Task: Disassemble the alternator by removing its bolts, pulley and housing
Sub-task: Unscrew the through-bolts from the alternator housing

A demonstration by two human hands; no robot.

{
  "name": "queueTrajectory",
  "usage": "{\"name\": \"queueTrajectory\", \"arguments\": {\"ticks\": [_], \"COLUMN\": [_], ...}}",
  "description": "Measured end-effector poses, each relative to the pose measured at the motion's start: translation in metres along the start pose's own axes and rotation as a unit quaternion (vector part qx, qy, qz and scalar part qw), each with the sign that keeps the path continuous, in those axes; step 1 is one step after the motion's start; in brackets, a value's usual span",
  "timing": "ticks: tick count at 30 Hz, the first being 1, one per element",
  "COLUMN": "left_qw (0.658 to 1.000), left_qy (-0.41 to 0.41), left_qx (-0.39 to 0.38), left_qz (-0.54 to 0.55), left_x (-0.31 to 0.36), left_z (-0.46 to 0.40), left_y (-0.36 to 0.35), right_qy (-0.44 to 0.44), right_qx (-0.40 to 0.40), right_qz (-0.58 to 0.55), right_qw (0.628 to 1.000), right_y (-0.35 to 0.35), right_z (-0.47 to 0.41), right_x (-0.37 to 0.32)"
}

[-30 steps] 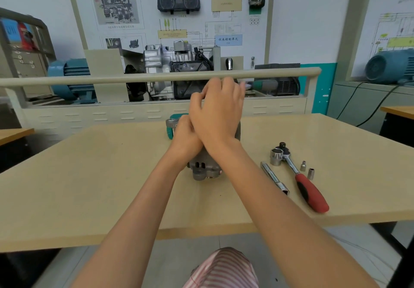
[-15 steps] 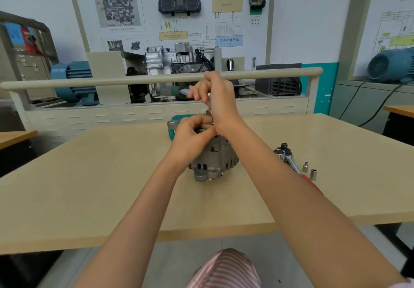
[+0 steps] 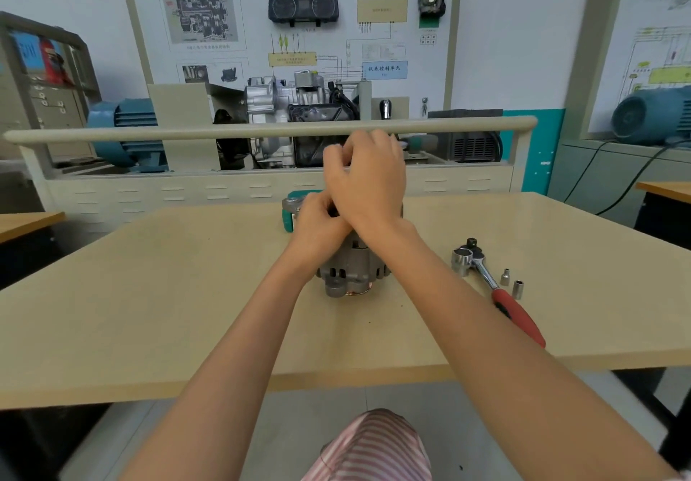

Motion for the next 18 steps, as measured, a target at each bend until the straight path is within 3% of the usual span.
{"name": "queueTrajectory", "arguments": {"ticks": [3,5,8,9,10,11,13,15,16,18], "left_qw": [1.0,1.0,0.999,0.999,0.999,0.999,1.0,1.0,1.0,1.0], "left_qy": [-0.011,-0.012,-0.014,-0.013,-0.012,-0.012,-0.012,-0.013,-0.009,0.002], "left_qx": [-0.015,-0.017,-0.014,-0.015,-0.015,-0.015,-0.017,-0.013,-0.006,0.011], "left_qz": [0.018,0.023,0.027,0.029,0.028,0.026,0.019,0.009,0.005,0.007], "left_x": [0.003,0.003,0.001,0.0,0.0,-0.001,-0.001,-0.001,-0.002,-0.003], "left_z": [0.002,0.001,0.0,0.0,0.0,0.0,0.0,0.0,0.0,0.001], "left_y": [-0.003,-0.003,-0.002,-0.002,-0.002,-0.002,-0.002,-0.001,0.0,0.003], "right_qy": [-0.101,-0.18,-0.235,-0.239,-0.238,-0.229,-0.184,-0.081,-0.027,0.017], "right_qx": [-0.068,-0.116,-0.215,-0.225,-0.224,-0.212,-0.163,-0.085,-0.045,0.008], "right_qz": [-0.22,-0.354,-0.543,-0.572,-0.575,-0.551,-0.436,-0.21,-0.061,0.157], "right_qw": [0.968,0.91,0.777,0.752,0.75,0.774,0.866,0.97,0.997,0.987], "right_y": [-0.01,-0.024,-0.043,-0.044,-0.044,-0.042,-0.031,-0.014,-0.009,-0.006], "right_z": [-0.015,-0.018,-0.018,-0.017,-0.016,-0.016,-0.012,-0.006,0.0,0.007], "right_x": [0.016,0.028,0.026,0.025,0.025,0.027,0.028,0.02,0.012,0.002]}}
Point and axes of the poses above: each hand's wrist, its own z-axis away from the middle knuckle, its own y-axis out of the back of the hand, x = y × z, the point moved 9 cm from there along -z, towards the middle knuckle, and after that the axes turned 5 degrees about -y, right-handed, at the moved point
